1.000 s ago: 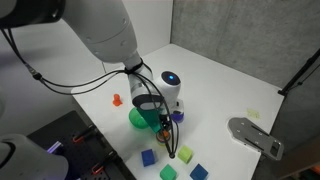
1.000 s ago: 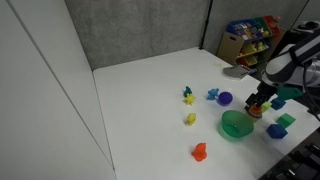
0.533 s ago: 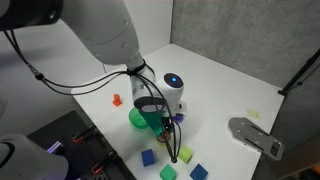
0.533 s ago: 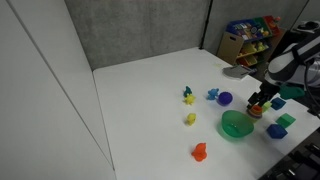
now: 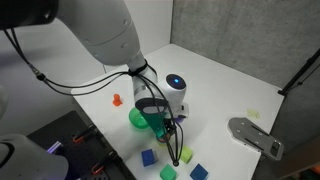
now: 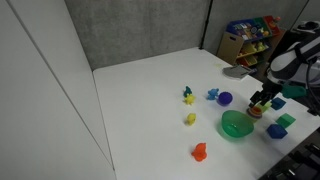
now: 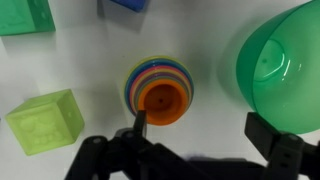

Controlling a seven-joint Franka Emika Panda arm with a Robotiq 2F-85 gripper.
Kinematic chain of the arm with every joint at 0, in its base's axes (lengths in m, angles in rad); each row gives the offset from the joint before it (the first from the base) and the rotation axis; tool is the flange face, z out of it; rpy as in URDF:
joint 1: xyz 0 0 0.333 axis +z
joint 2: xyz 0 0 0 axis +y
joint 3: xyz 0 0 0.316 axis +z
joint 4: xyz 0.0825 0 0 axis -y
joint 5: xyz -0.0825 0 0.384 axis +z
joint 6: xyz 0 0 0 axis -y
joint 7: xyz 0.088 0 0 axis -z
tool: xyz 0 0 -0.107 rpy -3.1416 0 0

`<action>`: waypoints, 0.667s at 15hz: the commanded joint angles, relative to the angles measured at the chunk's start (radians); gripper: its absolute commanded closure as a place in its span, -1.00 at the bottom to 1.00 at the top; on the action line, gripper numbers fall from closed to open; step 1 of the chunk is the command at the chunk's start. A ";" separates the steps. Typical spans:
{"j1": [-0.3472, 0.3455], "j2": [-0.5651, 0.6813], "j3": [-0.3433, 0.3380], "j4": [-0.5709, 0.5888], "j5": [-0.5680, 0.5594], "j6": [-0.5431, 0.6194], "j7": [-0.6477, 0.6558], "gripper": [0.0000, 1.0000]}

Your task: Put the orange cup in the small cup

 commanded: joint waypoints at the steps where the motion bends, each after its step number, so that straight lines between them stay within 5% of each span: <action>1: 0.051 -0.071 -0.030 -0.013 -0.019 -0.069 0.026 -1.00; 10: 0.299 -0.348 -0.153 -0.055 -0.195 -0.261 0.262 -1.00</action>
